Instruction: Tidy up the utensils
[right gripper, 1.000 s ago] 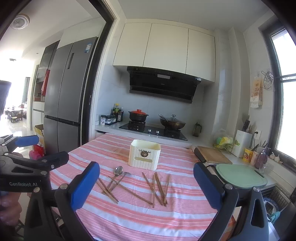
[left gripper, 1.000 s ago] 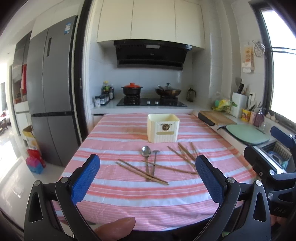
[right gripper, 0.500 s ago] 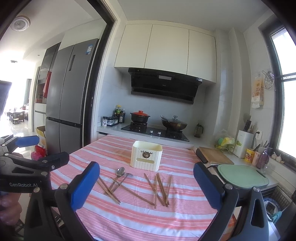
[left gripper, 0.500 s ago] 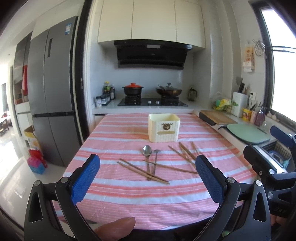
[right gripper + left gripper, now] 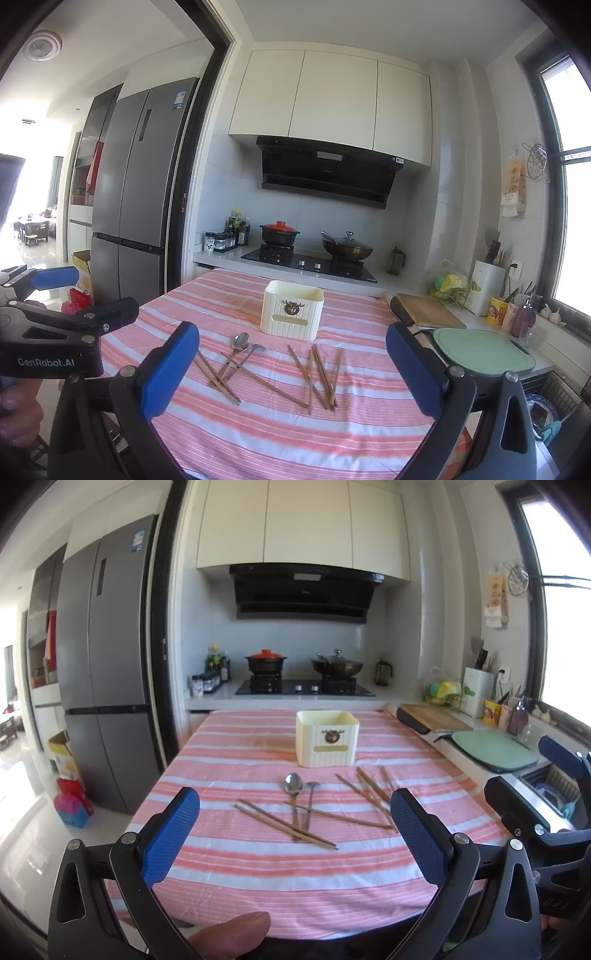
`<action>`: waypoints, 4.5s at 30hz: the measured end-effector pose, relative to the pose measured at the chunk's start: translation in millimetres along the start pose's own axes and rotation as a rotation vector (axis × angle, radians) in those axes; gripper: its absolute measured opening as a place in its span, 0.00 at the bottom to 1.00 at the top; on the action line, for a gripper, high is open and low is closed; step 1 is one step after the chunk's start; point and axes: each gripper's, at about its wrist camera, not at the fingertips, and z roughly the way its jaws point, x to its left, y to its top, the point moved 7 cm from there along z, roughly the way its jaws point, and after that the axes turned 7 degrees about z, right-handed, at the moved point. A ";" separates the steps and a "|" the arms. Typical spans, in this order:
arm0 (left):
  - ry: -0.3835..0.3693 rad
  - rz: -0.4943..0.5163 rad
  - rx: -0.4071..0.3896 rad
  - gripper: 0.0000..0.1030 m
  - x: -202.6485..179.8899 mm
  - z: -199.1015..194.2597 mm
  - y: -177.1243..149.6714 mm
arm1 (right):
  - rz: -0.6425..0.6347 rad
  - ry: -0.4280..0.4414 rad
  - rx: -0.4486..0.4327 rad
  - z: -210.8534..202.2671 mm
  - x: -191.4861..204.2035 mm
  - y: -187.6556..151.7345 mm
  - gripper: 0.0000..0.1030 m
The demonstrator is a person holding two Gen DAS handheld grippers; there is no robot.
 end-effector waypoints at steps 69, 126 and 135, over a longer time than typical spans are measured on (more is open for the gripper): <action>-0.045 0.060 0.069 1.00 -26.0 91.3 -11.0 | 0.088 -0.148 0.099 69.5 -53.6 -36.3 1.00; 0.062 -0.361 0.708 1.00 75.7 291.5 -149.6 | 0.190 -0.191 0.340 131.7 -99.4 -100.4 1.00; 0.295 -0.376 0.710 1.00 68.5 304.7 -153.4 | 0.176 -0.140 0.369 131.7 -81.9 -105.3 1.00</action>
